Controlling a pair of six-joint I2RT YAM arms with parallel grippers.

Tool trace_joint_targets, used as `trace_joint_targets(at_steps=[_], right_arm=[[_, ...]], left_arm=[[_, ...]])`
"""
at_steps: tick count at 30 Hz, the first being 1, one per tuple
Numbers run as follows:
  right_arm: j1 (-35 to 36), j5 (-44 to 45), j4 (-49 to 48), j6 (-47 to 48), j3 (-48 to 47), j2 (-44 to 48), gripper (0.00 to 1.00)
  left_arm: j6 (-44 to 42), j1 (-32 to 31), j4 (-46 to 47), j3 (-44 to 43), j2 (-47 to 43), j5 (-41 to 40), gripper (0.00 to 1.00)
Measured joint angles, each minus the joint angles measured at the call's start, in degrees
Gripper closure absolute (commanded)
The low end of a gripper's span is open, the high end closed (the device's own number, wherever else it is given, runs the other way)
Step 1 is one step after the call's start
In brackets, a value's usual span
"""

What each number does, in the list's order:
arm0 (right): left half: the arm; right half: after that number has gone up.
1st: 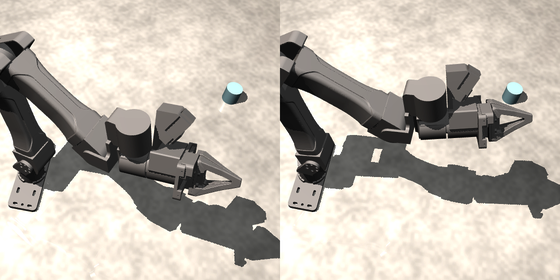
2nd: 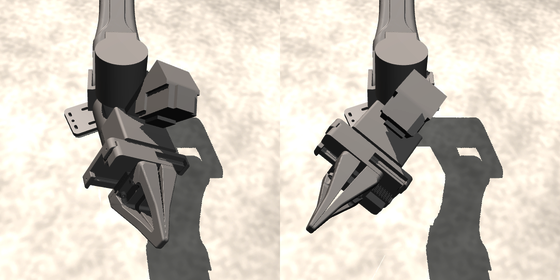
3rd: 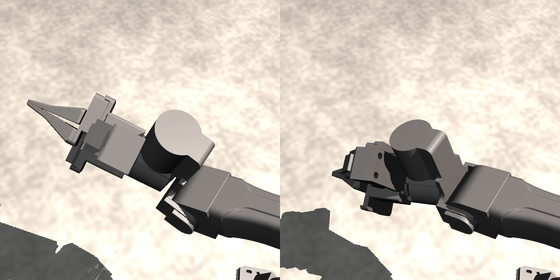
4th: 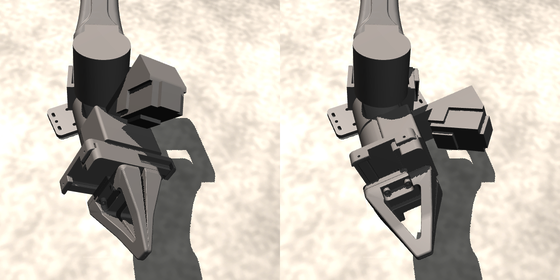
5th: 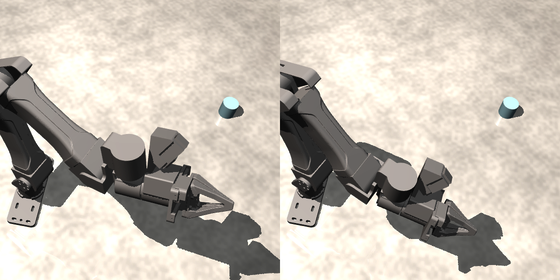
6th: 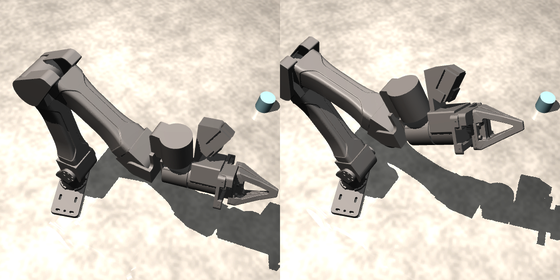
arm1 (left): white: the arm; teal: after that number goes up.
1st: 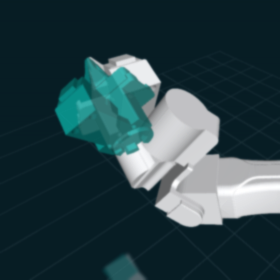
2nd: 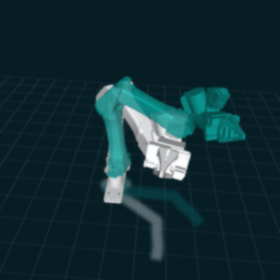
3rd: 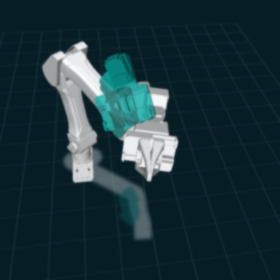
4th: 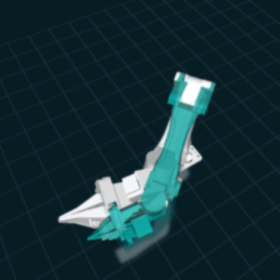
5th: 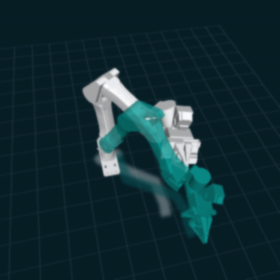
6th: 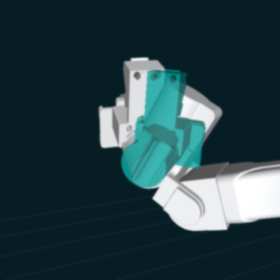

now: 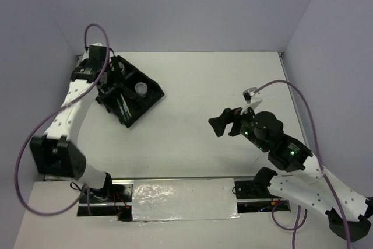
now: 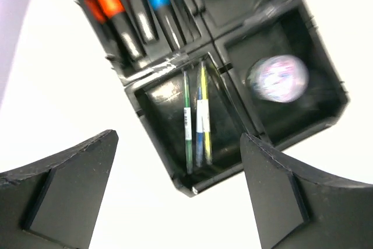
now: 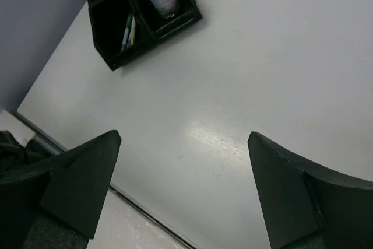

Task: Sort the stationery into containers
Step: Reset both arms

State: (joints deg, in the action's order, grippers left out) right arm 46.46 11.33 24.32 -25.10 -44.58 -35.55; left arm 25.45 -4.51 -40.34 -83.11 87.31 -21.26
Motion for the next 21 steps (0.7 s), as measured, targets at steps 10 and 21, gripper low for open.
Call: trace_joint_targets(at_steps=[10,21], right_arm=[[0.00,13.29,17.40,6.14,-17.55,9.81,0.00],[0.00,24.59,35.06,8.31,-28.72,12.90,0.00]], left_arm=[[0.22,-0.17,-1.51,13.77,-43.41,-3.93,0.01],[-0.09,-0.17,-11.13,20.63,-58.95,-2.69,0.01]])
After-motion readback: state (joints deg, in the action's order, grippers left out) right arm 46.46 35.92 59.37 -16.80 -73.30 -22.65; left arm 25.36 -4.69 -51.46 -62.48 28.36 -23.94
